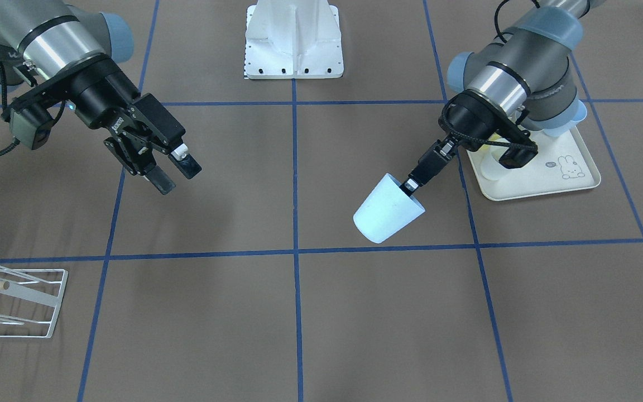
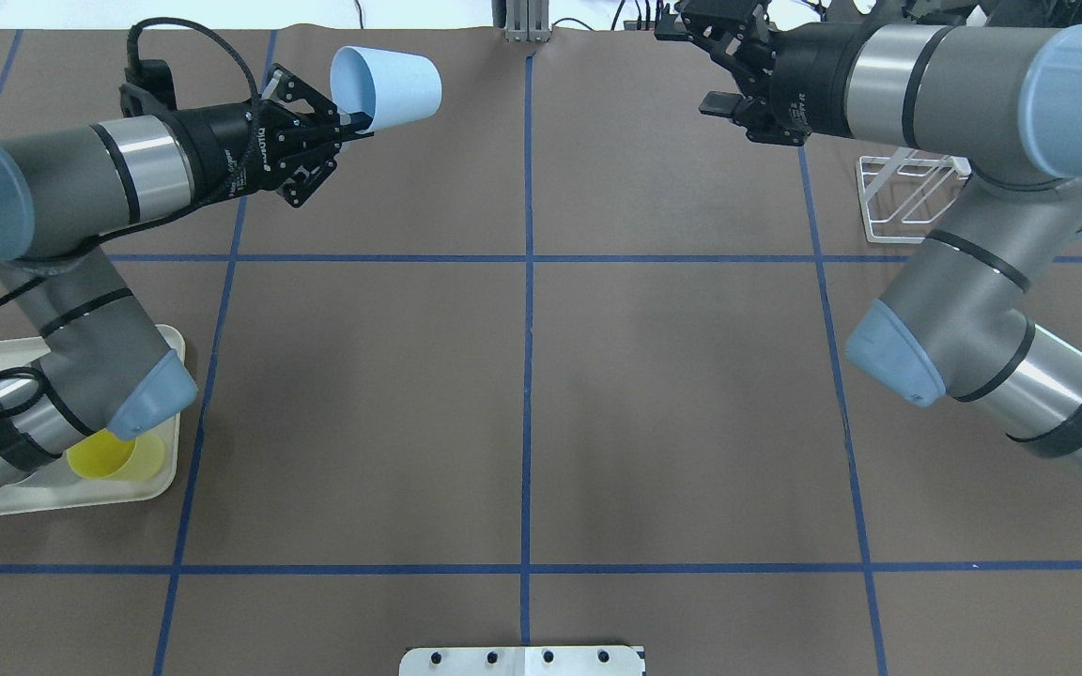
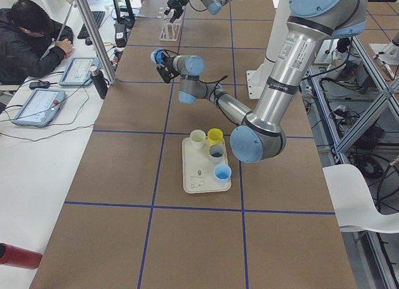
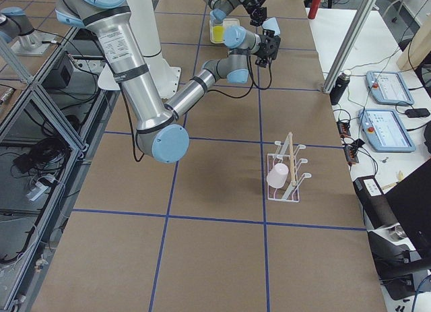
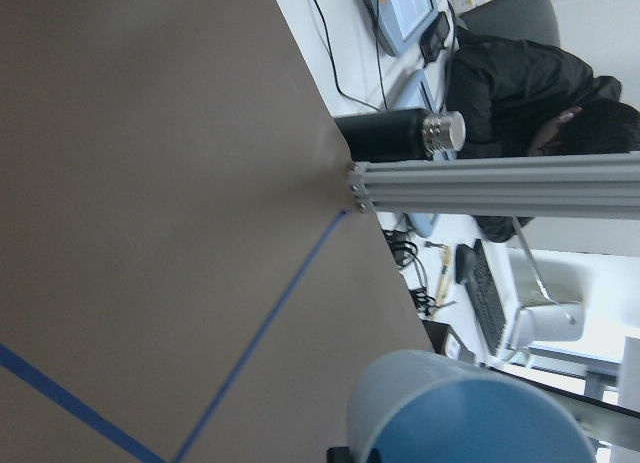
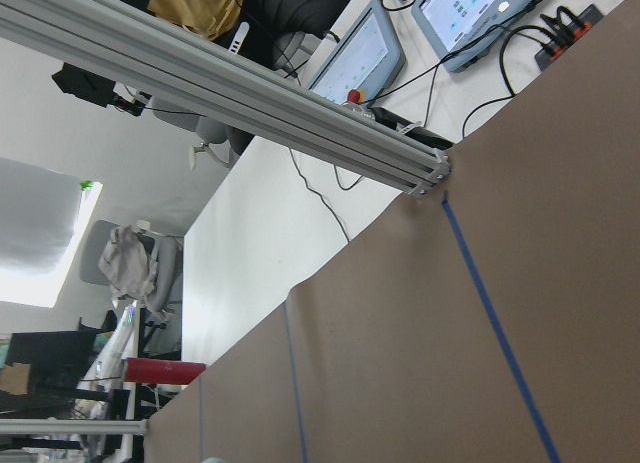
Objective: Transfer IKEA cup to right arm and place on rack
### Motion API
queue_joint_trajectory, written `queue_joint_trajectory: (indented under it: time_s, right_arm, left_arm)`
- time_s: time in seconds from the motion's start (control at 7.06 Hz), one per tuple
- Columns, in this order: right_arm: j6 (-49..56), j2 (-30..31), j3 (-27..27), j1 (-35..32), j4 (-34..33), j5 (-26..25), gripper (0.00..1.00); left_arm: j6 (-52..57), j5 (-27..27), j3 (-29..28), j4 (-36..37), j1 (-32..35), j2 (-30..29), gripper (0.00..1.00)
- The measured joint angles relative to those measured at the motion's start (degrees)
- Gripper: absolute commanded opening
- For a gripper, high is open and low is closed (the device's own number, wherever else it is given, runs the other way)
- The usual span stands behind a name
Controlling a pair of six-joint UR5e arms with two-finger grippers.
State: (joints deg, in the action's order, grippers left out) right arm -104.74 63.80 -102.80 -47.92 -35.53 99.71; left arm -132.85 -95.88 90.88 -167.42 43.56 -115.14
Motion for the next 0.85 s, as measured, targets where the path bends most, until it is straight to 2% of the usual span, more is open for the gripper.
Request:
queue_joint_trajectory:
  time_s: [0.14, 0.42, 0.57, 0.85]
  right_arm:
    - [-3.98, -0.51, 1.79, 1.37, 5.49, -3.31, 1.00]
    - [-10.63, -0.89, 6.16, 3.69, 17.10, -9.19, 1.00]
    - [-11.88, -1.12, 7.66, 4.29, 20.29, -10.23, 1.00]
    - [-13.48, -2.07, 8.54, 4.77, 22.04, -10.96, 1.00]
  left_arm:
    - [-3.30, 2.90, -2.20, -5.93, -1.56, -1.28, 0.00]
    - [-8.28, 6.15, -4.30, -12.33, -3.26, -4.41, 0.00]
    - [-10.66, 8.99, -5.52, -15.76, -4.80, -5.87, 0.00]
    - [-14.45, 15.96, -9.54, -22.23, -8.62, -9.40, 0.00]
